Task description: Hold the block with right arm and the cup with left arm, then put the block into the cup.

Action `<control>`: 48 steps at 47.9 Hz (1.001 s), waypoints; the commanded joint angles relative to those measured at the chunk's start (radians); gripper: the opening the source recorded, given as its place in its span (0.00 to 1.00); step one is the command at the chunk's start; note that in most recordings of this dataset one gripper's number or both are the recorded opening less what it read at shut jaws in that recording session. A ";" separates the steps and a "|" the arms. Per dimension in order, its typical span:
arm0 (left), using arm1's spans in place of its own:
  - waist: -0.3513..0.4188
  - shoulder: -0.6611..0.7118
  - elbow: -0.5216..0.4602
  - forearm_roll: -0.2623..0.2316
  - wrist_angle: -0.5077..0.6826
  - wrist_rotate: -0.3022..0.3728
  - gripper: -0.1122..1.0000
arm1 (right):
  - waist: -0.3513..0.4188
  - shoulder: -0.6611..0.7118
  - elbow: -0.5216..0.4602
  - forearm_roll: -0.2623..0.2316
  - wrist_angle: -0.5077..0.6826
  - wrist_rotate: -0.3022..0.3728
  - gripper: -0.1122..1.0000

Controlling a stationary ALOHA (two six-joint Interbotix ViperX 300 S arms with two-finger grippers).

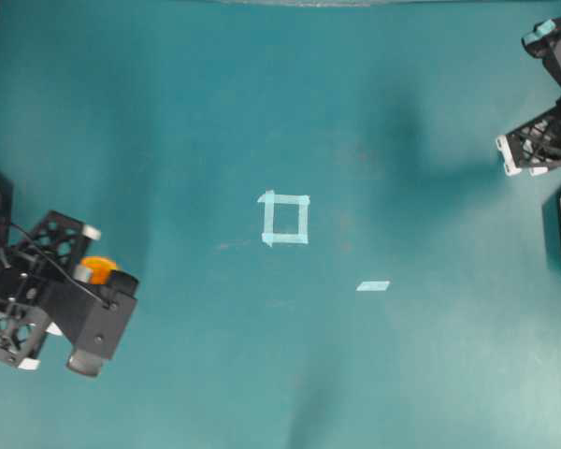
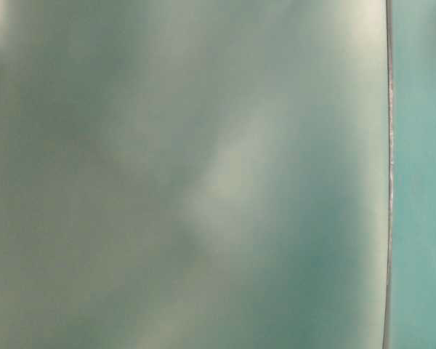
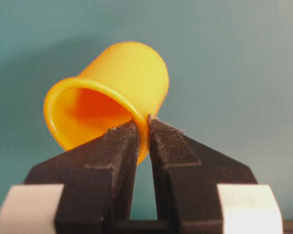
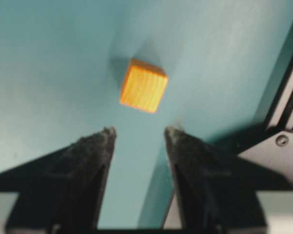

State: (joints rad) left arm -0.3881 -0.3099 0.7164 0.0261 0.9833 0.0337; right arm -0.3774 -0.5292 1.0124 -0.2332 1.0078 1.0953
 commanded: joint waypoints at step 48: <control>0.032 0.153 -0.216 0.032 0.002 0.348 0.17 | -0.003 0.067 0.094 -0.152 -0.230 0.239 0.56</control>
State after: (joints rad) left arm -0.3590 -0.1473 0.5246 0.0522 0.9879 0.3712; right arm -0.3774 -0.4663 1.1106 -0.3804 0.7823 1.3315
